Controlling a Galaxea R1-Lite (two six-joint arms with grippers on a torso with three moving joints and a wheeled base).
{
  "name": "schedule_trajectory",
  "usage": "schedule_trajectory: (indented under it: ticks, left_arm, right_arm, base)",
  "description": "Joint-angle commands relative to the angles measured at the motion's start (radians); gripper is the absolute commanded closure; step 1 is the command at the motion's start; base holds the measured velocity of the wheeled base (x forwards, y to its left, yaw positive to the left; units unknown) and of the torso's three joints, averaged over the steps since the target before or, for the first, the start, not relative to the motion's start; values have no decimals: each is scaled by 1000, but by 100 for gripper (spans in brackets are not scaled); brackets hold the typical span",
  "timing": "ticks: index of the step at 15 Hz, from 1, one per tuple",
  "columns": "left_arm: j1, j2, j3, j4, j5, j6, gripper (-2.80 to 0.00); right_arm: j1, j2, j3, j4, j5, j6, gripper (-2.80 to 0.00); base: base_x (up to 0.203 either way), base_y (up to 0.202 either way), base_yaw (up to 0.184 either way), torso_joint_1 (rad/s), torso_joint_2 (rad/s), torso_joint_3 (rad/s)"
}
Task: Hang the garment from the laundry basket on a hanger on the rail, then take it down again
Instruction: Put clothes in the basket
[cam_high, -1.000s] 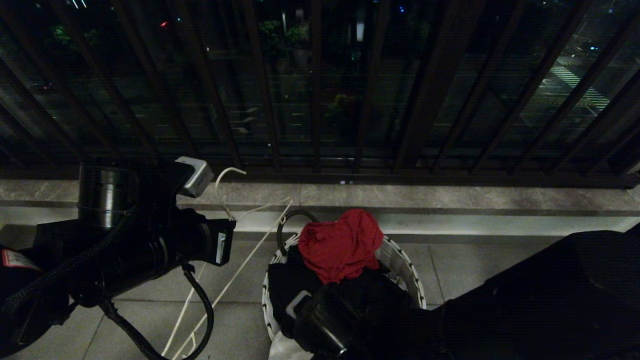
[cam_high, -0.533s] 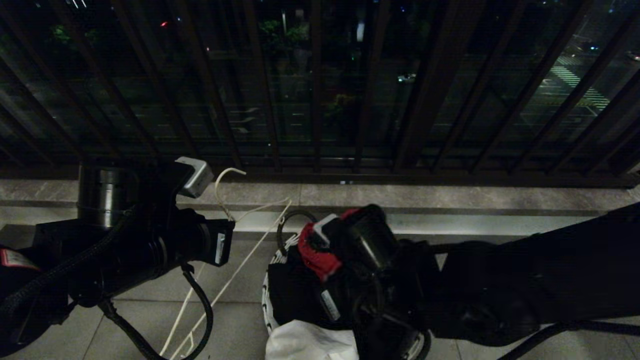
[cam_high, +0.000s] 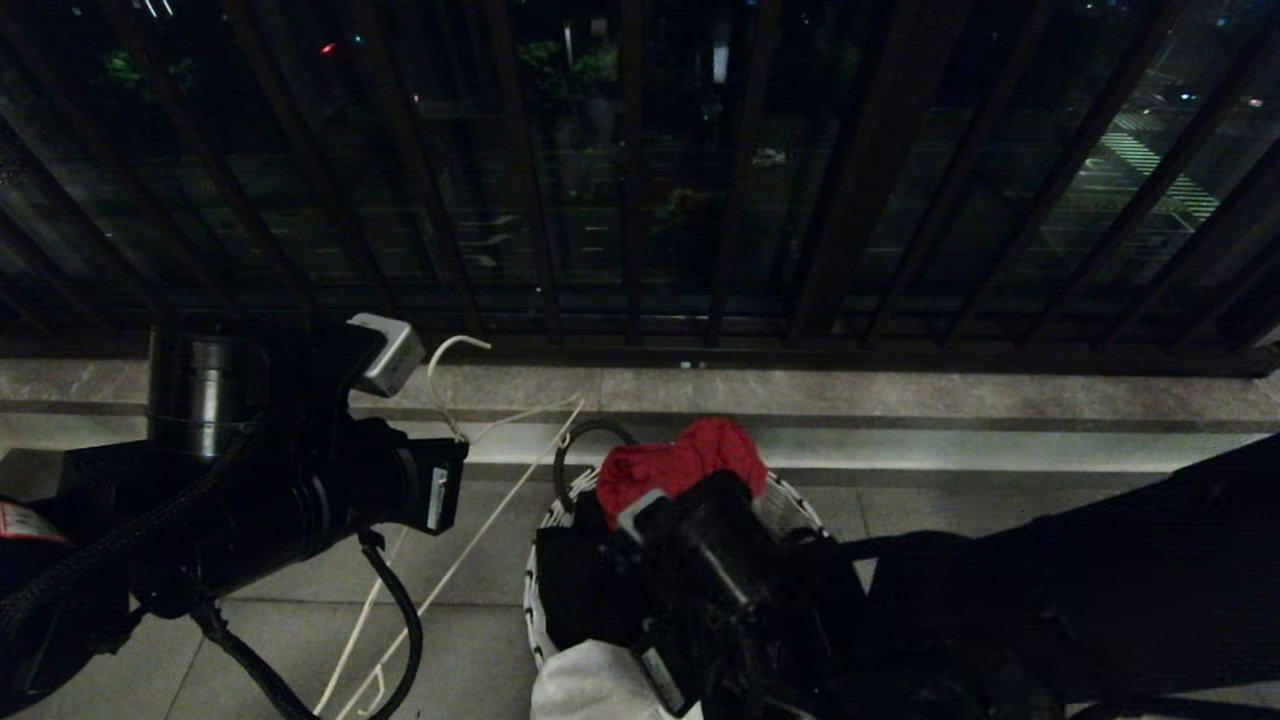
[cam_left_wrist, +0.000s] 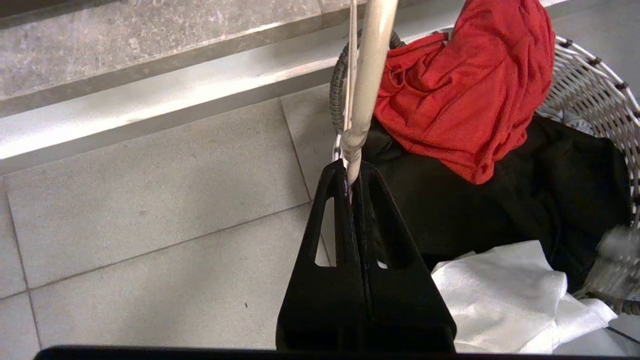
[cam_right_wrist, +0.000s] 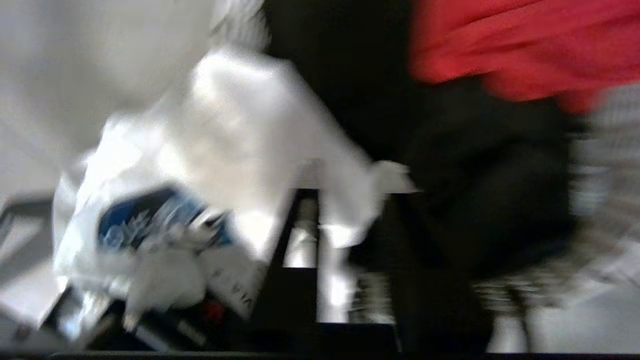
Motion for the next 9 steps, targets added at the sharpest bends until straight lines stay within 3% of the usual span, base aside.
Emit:
schedule_trajectory:
  ticks: [1, 6, 9]
  left_arm:
    - [2, -2, -2, -2, 1, -1, 0]
    - [5, -2, -8, -1, 3, -1, 0]
    - [19, -2, -8, -3, 3, 2, 0]
  right_arm:
    - [43, 90, 5, -3, 5, -1, -280]
    - [57, 191, -9, -5, 73, -133, -280]
    - [56, 207, -17, -13, 120, -155, -280]
  base:
    - [0, 0, 0, 0, 0, 0]
    - [0, 0, 0, 0, 0, 0]
    - [0, 0, 0, 0, 0, 0]
